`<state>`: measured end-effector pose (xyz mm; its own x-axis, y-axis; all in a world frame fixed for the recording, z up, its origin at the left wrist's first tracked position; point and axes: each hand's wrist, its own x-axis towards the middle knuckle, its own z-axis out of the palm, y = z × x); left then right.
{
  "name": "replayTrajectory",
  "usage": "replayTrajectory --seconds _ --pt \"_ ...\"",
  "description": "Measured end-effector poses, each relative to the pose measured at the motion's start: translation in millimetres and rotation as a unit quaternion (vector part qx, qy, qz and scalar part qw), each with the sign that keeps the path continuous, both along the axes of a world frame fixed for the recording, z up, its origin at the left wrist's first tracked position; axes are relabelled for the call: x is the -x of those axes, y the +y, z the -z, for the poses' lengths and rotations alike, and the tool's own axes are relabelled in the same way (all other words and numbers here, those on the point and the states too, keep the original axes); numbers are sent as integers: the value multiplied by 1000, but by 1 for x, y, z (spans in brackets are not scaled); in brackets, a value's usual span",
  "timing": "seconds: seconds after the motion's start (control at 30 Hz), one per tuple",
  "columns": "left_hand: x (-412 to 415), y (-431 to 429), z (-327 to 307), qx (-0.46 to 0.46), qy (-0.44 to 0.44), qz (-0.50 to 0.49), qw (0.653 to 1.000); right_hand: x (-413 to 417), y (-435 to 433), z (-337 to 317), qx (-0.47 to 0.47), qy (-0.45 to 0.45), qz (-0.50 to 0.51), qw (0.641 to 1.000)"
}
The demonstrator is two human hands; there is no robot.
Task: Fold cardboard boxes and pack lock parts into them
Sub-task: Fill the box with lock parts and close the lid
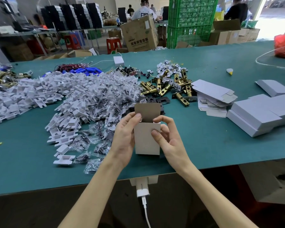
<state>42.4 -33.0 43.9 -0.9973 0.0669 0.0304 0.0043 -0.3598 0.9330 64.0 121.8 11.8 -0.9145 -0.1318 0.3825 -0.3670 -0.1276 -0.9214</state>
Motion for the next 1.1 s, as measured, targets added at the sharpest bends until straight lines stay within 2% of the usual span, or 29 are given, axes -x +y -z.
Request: replayTrajectory --seconds 0.2,0.7,1.1 --pt "2 6 -8 33 4 -15 999 -2 -2 0 -18 12 14 1000" --pt "7 9 -14 3 -50 -5 999 -2 -2 2 -26 12 20 999" --pt "4 7 -12 2 -44 18 999 -3 -3 1 -25 7 29 999"
